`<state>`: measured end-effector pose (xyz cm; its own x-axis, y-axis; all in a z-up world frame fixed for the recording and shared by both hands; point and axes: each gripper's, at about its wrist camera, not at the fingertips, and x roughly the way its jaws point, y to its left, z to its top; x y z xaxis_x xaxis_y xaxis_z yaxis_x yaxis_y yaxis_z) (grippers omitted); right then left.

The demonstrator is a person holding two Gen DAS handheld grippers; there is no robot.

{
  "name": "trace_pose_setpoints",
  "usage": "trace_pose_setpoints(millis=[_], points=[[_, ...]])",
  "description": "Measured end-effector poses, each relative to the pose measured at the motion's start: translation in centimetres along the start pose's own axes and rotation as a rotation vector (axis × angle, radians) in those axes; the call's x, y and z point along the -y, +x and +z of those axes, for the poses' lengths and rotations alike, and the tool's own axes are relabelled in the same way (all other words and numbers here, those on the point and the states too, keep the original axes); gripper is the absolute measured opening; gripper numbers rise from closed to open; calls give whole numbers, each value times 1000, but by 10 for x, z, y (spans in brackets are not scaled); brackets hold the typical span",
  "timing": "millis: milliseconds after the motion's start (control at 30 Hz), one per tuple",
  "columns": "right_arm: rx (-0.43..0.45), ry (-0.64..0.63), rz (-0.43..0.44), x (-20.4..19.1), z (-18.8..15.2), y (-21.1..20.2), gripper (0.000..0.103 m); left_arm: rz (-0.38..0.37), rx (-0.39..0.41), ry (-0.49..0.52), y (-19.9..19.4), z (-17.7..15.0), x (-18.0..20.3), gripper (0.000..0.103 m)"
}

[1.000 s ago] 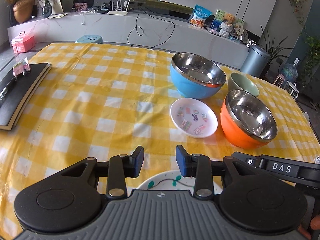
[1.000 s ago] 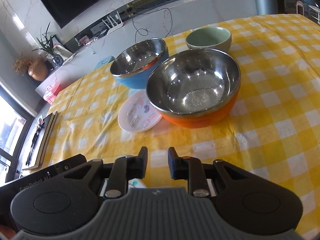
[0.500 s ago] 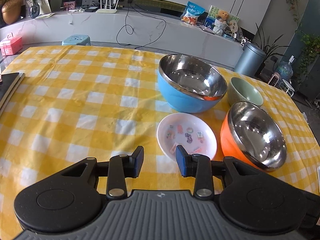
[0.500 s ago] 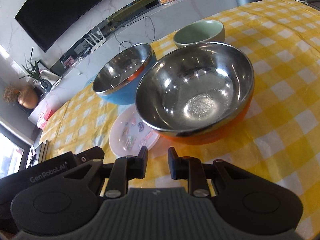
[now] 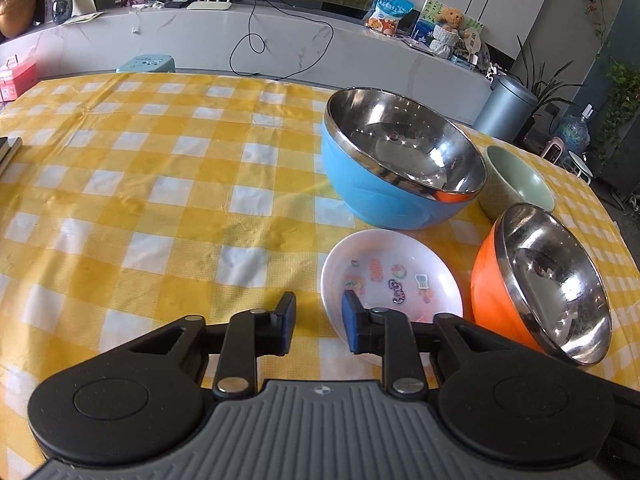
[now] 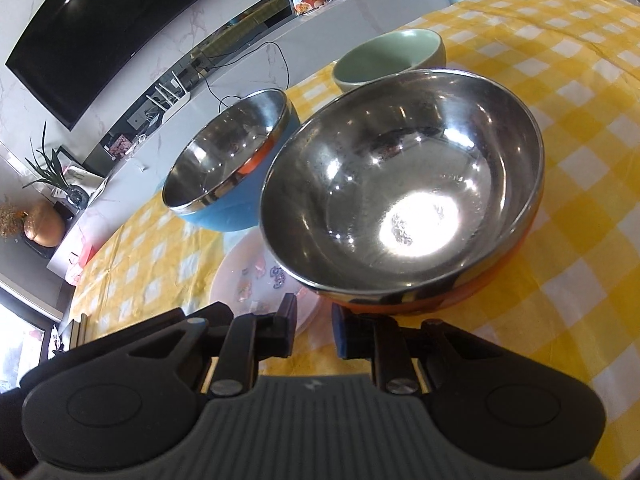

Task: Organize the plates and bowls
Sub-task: 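Close both tools on the rim of the white sticker dish, then carry the sticker dish with both tools onto the painted plate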

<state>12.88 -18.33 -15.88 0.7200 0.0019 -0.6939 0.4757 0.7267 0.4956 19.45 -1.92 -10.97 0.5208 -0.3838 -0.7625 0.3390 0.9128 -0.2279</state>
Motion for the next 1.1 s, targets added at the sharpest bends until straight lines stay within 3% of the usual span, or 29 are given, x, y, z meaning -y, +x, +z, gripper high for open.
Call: trace_pose_setpoints(millis=[100,267,700,1100], points=[[-6,6,7,1,1,2,8,-8,-2,5,2,0,2,10],[-6,0,0,0,1,1,7,-5,-6,2,1,0,5,7],[-36,-18,27,-2,-7,-24,4,22,-17,-56,-38,-13,1,6],[-41,-82,80,-10,-23,-69,4,47,19,-89,-91,-31,2,6]])
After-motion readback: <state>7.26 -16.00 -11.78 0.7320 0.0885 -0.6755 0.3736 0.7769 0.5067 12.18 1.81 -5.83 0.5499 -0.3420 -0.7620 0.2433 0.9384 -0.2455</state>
